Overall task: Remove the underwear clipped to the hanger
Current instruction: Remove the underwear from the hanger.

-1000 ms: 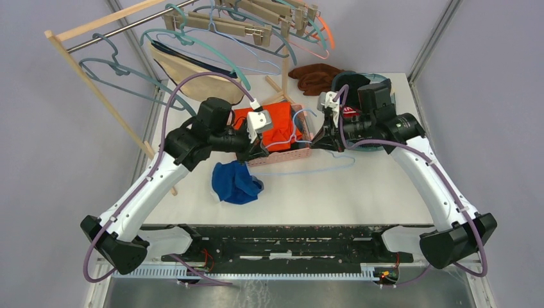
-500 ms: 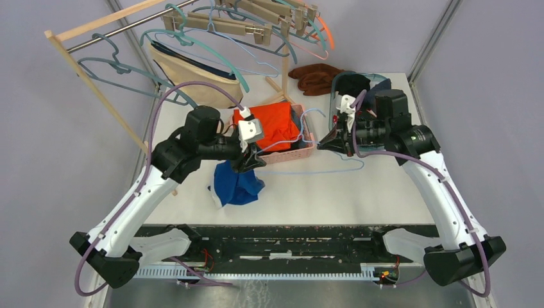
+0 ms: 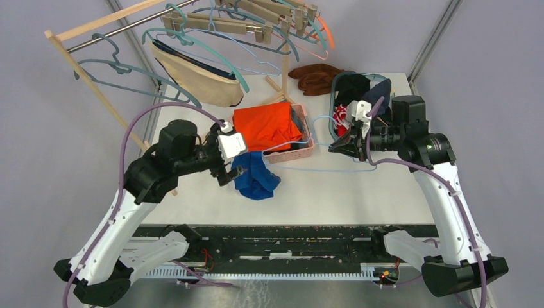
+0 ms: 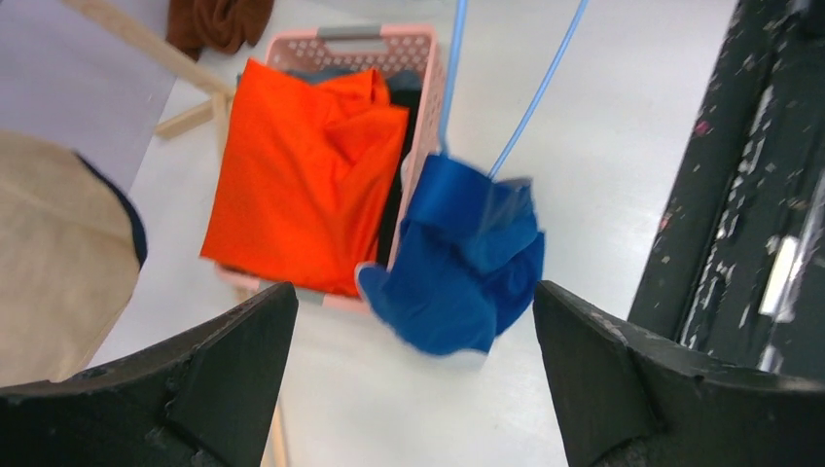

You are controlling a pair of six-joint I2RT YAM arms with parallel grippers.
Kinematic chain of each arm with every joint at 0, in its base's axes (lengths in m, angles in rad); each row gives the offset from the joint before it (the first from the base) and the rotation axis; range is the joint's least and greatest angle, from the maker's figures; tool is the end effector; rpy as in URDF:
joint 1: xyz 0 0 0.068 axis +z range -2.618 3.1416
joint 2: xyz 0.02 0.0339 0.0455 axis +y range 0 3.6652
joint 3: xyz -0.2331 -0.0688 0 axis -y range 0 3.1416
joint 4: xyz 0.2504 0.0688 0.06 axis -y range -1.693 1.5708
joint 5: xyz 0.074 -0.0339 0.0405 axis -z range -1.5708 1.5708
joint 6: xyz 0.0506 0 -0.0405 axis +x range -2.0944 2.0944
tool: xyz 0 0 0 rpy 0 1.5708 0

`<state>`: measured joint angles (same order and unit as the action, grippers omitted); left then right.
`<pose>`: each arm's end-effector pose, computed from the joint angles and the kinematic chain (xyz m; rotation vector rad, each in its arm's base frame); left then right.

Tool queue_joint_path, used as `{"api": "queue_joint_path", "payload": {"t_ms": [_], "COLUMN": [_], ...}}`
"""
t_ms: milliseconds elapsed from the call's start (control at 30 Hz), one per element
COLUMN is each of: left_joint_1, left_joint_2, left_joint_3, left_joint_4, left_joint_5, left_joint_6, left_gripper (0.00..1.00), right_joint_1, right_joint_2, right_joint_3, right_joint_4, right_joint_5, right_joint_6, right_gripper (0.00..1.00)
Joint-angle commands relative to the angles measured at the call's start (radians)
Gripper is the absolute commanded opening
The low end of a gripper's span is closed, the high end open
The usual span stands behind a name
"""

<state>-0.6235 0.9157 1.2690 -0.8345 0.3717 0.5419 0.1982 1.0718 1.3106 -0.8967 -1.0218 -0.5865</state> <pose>0.1513 -0.1314 0.3852 1.3105 1.5681 -0.4316 0.2043 0.0850 0.3743 -1.2261 1.5767 0.8767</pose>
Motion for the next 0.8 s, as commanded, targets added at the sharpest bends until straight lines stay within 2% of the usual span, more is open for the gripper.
{"api": "queue_joint_path", "payload": {"t_ms": [0,100,233,400,467,633,767], "left_joint_1": [0.002,0.002,0.002,0.002,0.002,0.005,0.007], "left_joint_2": [-0.014,-0.015,-0.012,0.015,0.015,-0.039,-0.101], "left_joint_3": [0.024,-0.003,-0.079,-0.187,-0.223,-0.309,-0.352], "left_joint_4": [-0.155,-0.204,-0.171,-0.073,-0.033,0.077,0.106], "left_joint_5": [-0.191,-0.198,-0.163,-0.139,-0.110,-0.105,-0.095], "left_joint_6": [0.161,0.178,0.182,0.148,0.129,0.091,0.090], "left_gripper": [0.97,0.97,0.97,0.88,0.78,0.46,0.20], "right_joint_1": [-0.010,-0.016,-0.023,-0.035,-0.039,-0.045,-0.055], "right_joint_2": [-0.036,-0.054,-0.084,-0.119,-0.130,-0.139,-0.145], "right_joint_3": [0.046,0.051,0.046,0.036,0.031,0.024,0.027], "right_joint_4": [-0.036,-0.039,-0.032,-0.011,-0.007,-0.004,0.010], "right_joint_5": [-0.090,-0.104,-0.112,-0.100,-0.094,-0.041,0.022], "right_joint_6": [-0.049,-0.043,-0.023,0.013,0.023,0.033,0.056], "right_gripper": [0.01,0.01,0.01,0.01,0.01,0.01,0.01]}}
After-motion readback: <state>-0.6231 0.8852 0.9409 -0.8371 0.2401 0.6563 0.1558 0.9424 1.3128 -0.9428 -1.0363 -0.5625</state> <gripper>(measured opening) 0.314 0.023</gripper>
